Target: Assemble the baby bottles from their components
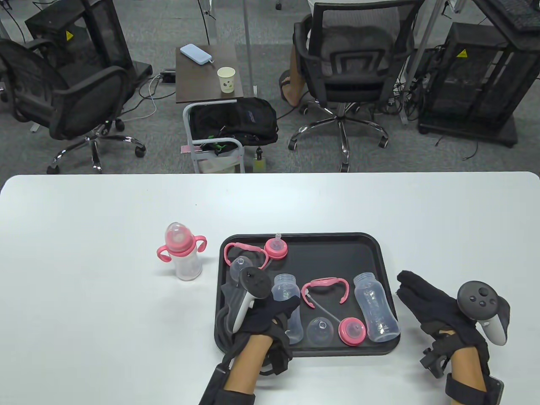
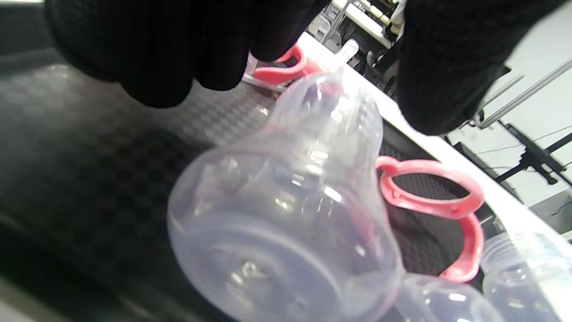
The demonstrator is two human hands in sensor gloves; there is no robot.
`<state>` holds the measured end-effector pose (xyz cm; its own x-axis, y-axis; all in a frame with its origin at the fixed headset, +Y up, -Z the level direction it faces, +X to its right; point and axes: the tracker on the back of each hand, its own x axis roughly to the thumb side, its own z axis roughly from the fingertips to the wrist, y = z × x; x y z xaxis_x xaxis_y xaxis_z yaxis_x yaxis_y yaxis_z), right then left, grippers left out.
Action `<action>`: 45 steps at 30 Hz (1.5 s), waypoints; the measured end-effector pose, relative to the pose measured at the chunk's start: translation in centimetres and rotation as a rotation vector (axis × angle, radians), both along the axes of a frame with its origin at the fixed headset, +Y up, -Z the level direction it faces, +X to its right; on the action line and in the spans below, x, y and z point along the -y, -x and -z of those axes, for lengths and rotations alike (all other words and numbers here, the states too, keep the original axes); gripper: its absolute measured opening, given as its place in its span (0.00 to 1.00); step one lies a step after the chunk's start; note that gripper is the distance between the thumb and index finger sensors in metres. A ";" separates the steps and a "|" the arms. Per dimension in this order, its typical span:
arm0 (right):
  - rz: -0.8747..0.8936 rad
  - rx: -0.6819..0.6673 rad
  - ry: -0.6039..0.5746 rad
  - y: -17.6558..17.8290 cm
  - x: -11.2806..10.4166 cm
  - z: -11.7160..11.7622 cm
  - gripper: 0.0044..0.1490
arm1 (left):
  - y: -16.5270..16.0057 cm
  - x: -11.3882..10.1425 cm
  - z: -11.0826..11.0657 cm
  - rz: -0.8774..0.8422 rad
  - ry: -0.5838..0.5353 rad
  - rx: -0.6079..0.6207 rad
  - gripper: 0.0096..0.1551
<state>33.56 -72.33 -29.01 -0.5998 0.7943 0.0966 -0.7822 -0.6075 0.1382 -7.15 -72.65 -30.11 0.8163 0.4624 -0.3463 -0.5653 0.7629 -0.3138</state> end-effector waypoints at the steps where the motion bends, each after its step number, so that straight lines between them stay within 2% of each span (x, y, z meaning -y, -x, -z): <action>1: 0.000 -0.005 0.002 0.1 0.0 0.0 0.45 | -0.2 0.3 0.1 0.008 0.006 -0.007 0.64; 7: 0.006 -0.017 0.011 0.2 0.1 0.1 0.45 | -1.0 1.4 0.2 0.035 0.059 -0.005 0.67; 15: 0.006 -0.021 0.018 0.2 0.1 0.1 0.45 | -1.3 2.3 0.6 0.041 0.123 -0.009 0.65; 25: -0.001 -0.023 0.029 0.3 0.3 0.1 0.45 | -0.3 2.3 0.7 0.065 0.120 0.025 0.61; 30: -0.004 -0.020 0.038 0.2 0.3 0.0 0.45 | 0.9 2.0 0.1 0.023 -0.015 0.054 0.60; 39: -0.009 -0.005 0.051 0.0 0.4 0.0 0.45 | 3.8 1.1 -0.8 -0.262 -0.241 0.103 0.58; 43: -0.012 0.000 0.056 -0.1 0.4 0.0 0.45 | 4.6 1.0 -1.0 -0.345 -0.304 0.140 0.58; 45: -0.013 0.004 0.057 -0.1 0.4 0.0 0.45 | 4.7 0.9 -1.0 -0.365 -0.302 0.169 0.58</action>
<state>33.70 -72.73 -28.99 -0.6101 0.7908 0.0492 -0.7751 -0.6085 0.1698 -11.88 -73.59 -29.14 0.6155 0.7876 -0.0301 -0.7728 0.5955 -0.2196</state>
